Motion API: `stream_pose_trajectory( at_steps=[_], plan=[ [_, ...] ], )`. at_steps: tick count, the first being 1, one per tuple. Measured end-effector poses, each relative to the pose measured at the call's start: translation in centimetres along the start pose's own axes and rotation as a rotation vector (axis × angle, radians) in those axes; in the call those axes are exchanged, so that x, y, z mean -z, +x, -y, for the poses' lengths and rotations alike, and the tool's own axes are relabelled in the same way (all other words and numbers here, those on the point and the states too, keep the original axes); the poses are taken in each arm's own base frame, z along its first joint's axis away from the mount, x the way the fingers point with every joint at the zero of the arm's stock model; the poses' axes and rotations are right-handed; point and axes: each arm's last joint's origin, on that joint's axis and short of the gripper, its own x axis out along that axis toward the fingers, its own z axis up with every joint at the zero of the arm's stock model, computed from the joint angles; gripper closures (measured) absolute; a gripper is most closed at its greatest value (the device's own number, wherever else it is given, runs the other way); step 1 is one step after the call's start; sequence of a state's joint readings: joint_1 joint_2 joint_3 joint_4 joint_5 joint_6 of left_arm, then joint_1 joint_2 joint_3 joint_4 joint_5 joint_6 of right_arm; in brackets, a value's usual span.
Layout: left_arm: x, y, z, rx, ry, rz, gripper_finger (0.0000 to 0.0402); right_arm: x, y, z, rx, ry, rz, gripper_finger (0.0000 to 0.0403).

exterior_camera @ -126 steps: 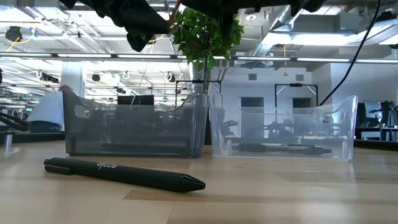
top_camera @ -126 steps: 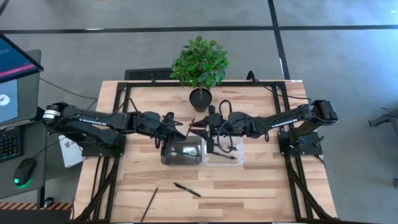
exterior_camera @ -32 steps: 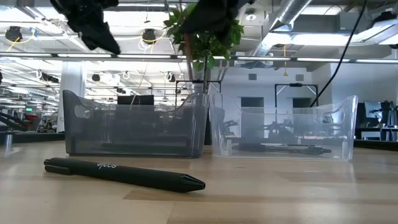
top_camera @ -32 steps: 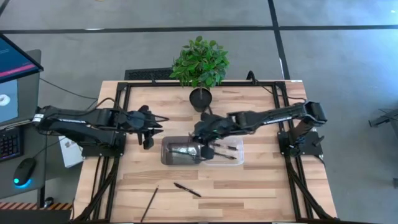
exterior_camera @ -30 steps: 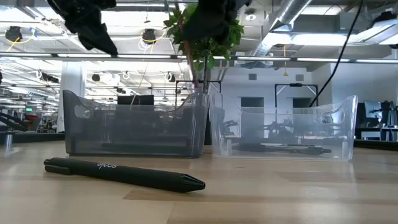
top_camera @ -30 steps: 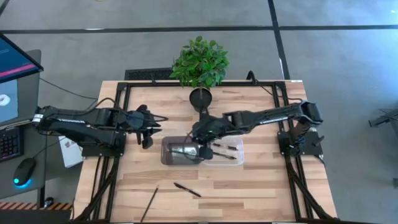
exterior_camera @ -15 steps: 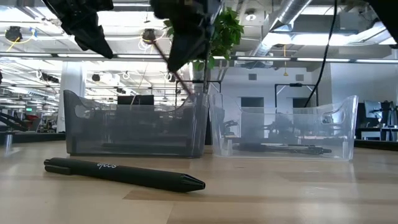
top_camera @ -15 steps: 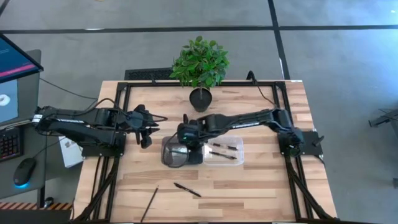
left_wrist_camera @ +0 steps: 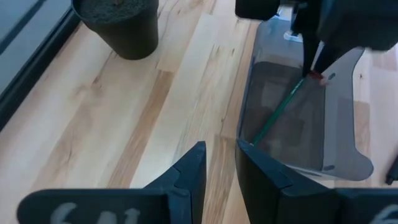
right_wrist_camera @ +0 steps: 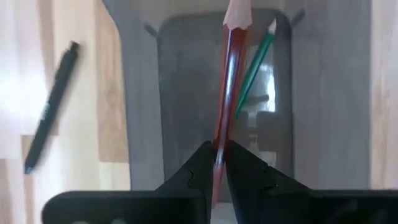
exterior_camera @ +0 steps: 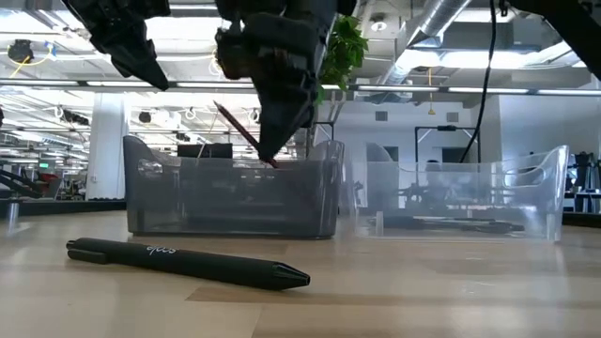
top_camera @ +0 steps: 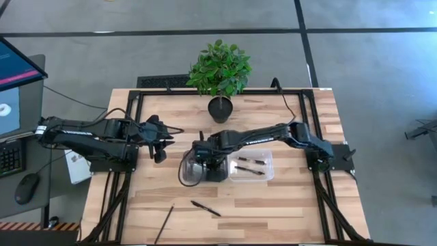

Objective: Sort pens & pencils
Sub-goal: Put the brown pencil into the black bin, then put the black pen into the transparent bin

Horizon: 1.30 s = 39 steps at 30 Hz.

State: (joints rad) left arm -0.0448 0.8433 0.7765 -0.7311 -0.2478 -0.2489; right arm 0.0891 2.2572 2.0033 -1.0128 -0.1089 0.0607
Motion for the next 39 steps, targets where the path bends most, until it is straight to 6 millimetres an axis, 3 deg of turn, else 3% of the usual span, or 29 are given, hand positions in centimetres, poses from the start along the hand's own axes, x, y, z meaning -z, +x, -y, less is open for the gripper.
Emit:
stream_pose_trajectory(
  at_steps=[14,17,24,30,35,39],
  plan=[
    [0.2,0.0,-0.1,-0.006,0.005,-0.02,0.0324,-0.5,-0.3,-0.1,-0.002,-0.023,0.053,0.0326],
    [0.2,0.0,-0.1,-0.007,0.005,-0.02,0.0324,-0.5,-1.3,-0.2,-0.002,-0.025,0.07,0.0326],
    [0.2,0.0,0.0,0.012,0.003,-0.026,0.0324,0.1,-8.5,-1.9,-0.005,-0.019,0.207,0.0325],
    [0.2,0.0,0.1,0.059,-0.002,-0.037,0.0324,2.1,-15.4,-4.6,0.134,-0.006,0.356,0.0325],
    [0.2,0.0,0.1,0.059,-0.002,-0.036,0.0324,4.4,-19.1,-7.9,0.225,-0.003,0.442,0.0325],
    [0.2,0.0,0.1,0.06,-0.009,-0.038,0.0324,7.1,-20.8,-10.6,0.347,0.027,0.465,0.0325]
  ],
)
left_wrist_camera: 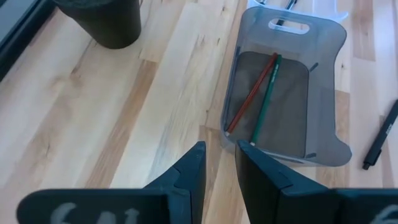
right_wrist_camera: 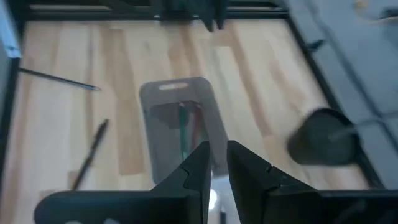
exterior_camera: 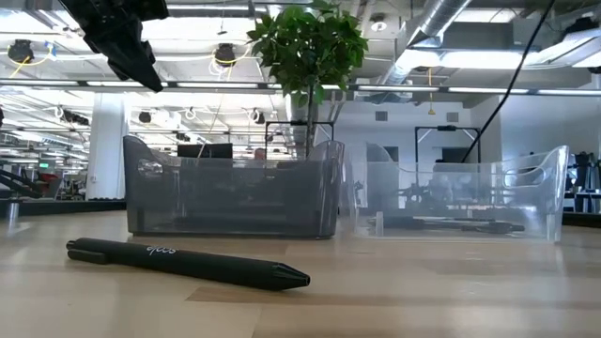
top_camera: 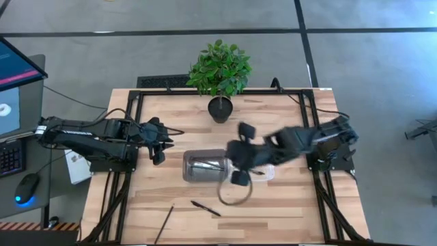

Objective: Sort pens & pencils
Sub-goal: Put the black pen into the transparent bin

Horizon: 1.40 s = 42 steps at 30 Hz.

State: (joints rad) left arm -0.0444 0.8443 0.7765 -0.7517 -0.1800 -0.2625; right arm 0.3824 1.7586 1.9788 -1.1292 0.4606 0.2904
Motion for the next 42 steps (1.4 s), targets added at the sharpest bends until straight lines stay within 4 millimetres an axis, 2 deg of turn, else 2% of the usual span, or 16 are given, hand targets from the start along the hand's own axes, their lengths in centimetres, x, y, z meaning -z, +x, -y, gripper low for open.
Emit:
stream_pose_trajectory(
  at_steps=[6,12,17,21,24,28,36,42],
  plan=[
    [0.0,0.0,0.0,0.0,-0.031,0.001,0.0324,4.6,-2.6,-2.2,0.113,0.036,0.022,0.0325],
    [0.0,0.0,0.0,-0.001,-0.038,0.002,0.0324,9.9,-3.8,-2.1,0.183,0.158,0.053,0.0325],
    [0.0,0.0,0.0,-0.001,-0.038,0.002,0.0324,15.1,-3.9,-2.0,0.251,0.245,0.148,0.0325],
    [0.0,0.0,0.0,-0.012,-0.039,0.005,0.0324,19.1,-3.0,-2.5,0.274,0.285,0.237,0.0325],
    [0.0,0.0,0.0,-0.012,-0.037,0.005,0.0324,21.3,-2.4,-2.5,0.288,0.349,0.307,0.0325],
    [0.0,0.0,0.0,-0.014,-0.047,0.005,0.0324,22.7,-1.5,-2.4,0.31,0.405,0.341,0.0325],
    [0.0,0.0,0.0,-0.014,-0.063,0.005,0.0321,22.7,-0.9,-2.0,0.342,0.401,0.337,0.0325],
    [0.0,0.2,0.0,-0.019,-0.059,-0.004,0.0275,22.5,-0.6,-1.7,0.366,0.371,0.326,0.0325]
  ],
)
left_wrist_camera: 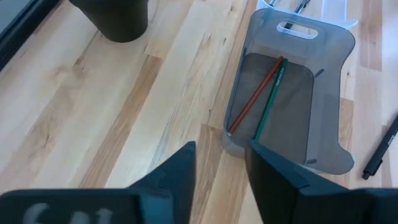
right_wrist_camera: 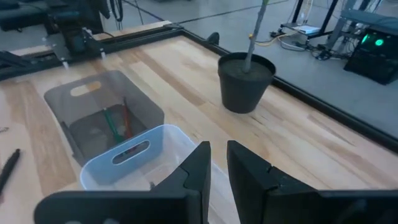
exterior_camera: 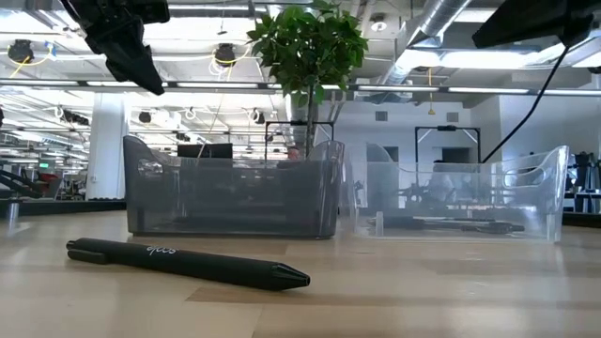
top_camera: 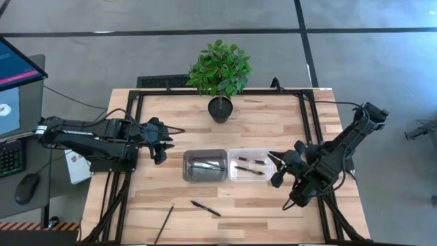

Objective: Sort pens & pencils
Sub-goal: Put the black pen into the transparent bin

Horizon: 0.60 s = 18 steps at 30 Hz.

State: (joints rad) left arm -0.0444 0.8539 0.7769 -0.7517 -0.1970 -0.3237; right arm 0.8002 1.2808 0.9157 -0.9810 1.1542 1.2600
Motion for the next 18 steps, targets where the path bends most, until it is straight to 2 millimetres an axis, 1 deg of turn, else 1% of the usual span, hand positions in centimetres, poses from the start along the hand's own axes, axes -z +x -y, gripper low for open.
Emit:
stream_pose_trajectory(
  at_steps=[3,6,12,15,18],
  plan=[
    [0.0,0.0,0.0,0.009,-0.015,-0.001,0.0246,-0.1,0.2,0.1,0.01,-0.008,-0.001,0.0325],
    [0.0,0.0,0.0,0.009,-0.079,-0.001,0.0227,-0.1,0.4,0.1,0.017,-0.006,-0.002,0.0325],
    [-0.4,0.0,0.1,0.006,-0.096,0.046,0.0216,-0.1,0.4,0.1,0.018,-0.007,-0.002,0.0325],
    [-0.9,-0.1,0.7,0.116,-0.05,0.082,0.0218,-0.2,0.4,0.1,0.018,-0.006,-0.003,0.0325],
    [-1.6,-0.2,2.0,0.284,0.051,0.139,0.0224,-0.2,0.5,0.1,0.022,-0.005,-0.003,0.0325]
  ],
)
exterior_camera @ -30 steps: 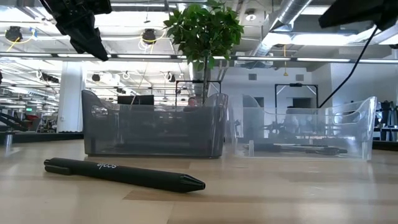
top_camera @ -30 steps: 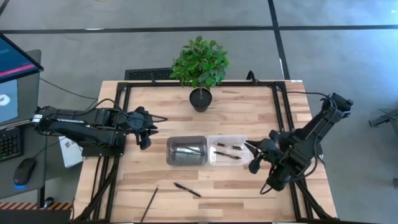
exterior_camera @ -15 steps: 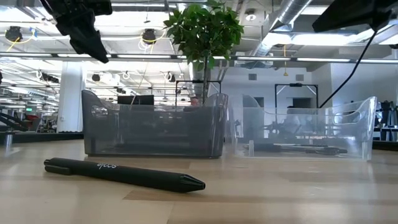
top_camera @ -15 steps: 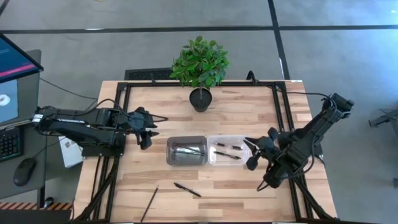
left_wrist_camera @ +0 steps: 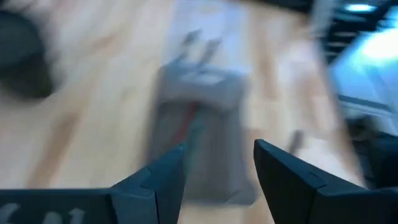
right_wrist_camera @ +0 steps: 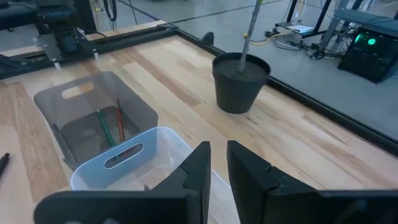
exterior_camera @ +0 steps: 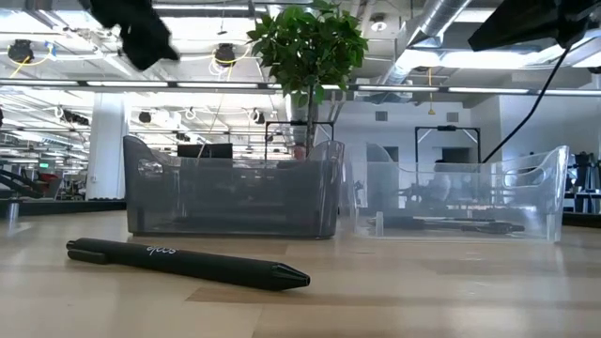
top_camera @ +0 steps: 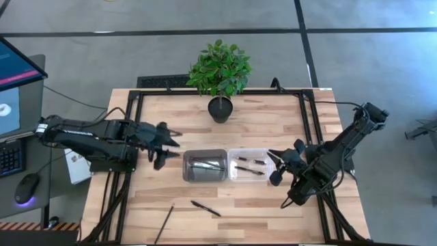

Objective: Sort pens & pencils
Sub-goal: Put the black pen into the transparent bin

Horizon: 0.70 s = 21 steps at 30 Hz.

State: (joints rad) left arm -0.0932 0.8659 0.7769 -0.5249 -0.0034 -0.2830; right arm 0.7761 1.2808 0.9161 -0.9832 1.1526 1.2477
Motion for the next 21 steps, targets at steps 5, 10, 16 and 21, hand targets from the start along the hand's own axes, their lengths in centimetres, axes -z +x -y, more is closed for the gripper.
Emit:
stream_pose_trajectory(
  at_steps=[5,10,16,21],
  plan=[
    [-0.9,0.9,2.8,0.2,0.248,0.099,0.0232,0.0,0.1,0.0,0.006,0.002,-0.007,0.0325],
    [0.2,2.9,4.9,0.177,0.432,0.052,0.0239,-0.1,0.3,0.0,0.008,0.007,-0.011,0.0325],
    [1.8,6.1,6.8,0.107,0.52,-0.033,0.025,-0.1,0.4,0.1,0.015,0.01,-0.011,0.0325],
    [1.4,7.9,9.0,0.124,0.577,-0.114,0.0262,-0.3,0.7,0.1,0.024,0.021,-0.017,0.0325]
  ],
)
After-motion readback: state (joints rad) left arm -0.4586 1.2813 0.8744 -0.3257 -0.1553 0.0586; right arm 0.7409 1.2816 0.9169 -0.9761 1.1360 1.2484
